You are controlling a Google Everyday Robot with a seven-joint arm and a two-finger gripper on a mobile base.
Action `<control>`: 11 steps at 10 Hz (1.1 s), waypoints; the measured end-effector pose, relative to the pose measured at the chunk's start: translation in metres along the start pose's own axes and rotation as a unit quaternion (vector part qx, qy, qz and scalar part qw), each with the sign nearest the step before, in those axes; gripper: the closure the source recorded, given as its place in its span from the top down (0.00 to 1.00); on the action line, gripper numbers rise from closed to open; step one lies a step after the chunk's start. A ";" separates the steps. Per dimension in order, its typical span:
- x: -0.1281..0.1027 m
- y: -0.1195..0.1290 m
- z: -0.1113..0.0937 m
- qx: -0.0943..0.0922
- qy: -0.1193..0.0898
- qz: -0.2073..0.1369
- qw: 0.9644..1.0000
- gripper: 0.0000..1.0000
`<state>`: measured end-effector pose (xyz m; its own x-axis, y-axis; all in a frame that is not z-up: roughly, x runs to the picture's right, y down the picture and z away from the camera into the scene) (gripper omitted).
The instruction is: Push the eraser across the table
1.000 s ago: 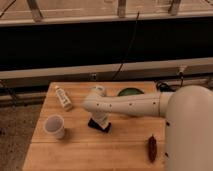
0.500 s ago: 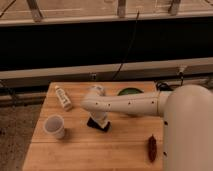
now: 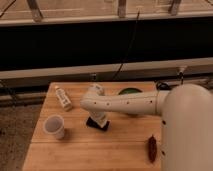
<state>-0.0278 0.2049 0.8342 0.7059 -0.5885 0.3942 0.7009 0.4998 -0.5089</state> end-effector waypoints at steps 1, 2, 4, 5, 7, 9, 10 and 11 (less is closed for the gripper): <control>-0.001 -0.005 0.001 0.000 0.003 -0.006 1.000 0.03; 0.000 -0.004 -0.001 0.000 0.001 -0.004 1.000 0.03; 0.000 -0.005 -0.002 0.000 0.002 -0.004 1.000 0.03; -0.002 -0.009 -0.002 -0.001 0.003 -0.010 1.000 0.03; -0.006 -0.017 -0.002 0.000 0.004 -0.018 1.000 0.03; -0.006 -0.016 -0.003 -0.001 0.004 -0.017 1.000 0.03; -0.006 -0.016 -0.003 -0.001 0.003 -0.017 1.000 0.03; -0.008 -0.019 -0.003 -0.001 0.004 -0.021 1.000 0.03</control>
<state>-0.0466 0.1981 0.8381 0.6751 -0.6134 0.4099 0.7297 0.4736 -0.4932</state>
